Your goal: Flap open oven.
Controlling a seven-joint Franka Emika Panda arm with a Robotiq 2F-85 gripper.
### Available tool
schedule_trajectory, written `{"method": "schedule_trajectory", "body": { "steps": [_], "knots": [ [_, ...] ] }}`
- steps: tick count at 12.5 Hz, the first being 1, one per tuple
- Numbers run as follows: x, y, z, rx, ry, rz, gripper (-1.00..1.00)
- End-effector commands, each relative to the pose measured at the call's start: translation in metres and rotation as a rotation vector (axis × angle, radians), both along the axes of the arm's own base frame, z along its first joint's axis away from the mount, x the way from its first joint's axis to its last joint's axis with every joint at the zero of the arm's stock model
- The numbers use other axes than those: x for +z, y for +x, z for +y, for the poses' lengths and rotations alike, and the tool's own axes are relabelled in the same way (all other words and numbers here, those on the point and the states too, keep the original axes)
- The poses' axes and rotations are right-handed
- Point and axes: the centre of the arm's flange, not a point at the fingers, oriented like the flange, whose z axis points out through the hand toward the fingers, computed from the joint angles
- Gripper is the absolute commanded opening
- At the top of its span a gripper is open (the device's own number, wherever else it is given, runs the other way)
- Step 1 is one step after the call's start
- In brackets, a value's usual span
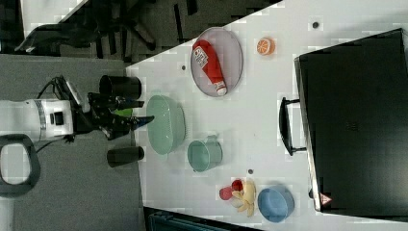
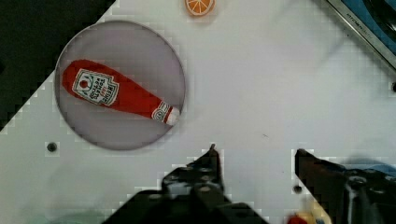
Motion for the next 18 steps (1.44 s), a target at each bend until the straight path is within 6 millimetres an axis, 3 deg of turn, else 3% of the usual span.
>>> {"method": "schedule_trajectory", "body": {
  "steps": [1, 3, 5, 6, 12, 13, 18],
  "knots": [
    [0.051, -0.120, -0.034, -0.134, 0.041, 0.025, 0.60],
    [0.051, -0.120, -0.034, -0.134, 0.041, 0.025, 1.00],
    [0.051, -0.120, -0.034, -0.134, 0.041, 0.025, 1.00],
    [0.051, -0.120, -0.034, -0.134, 0.041, 0.024, 0.89],
    [0.045, -0.120, -0.042, -0.148, 0.045, 0.036, -0.56],
    [0.040, -0.120, -0.046, -0.156, 0.046, 0.047, -0.65],
    [0.006, -0.108, -0.081, -0.093, 0.040, 0.067, -0.65]
  ]
}}
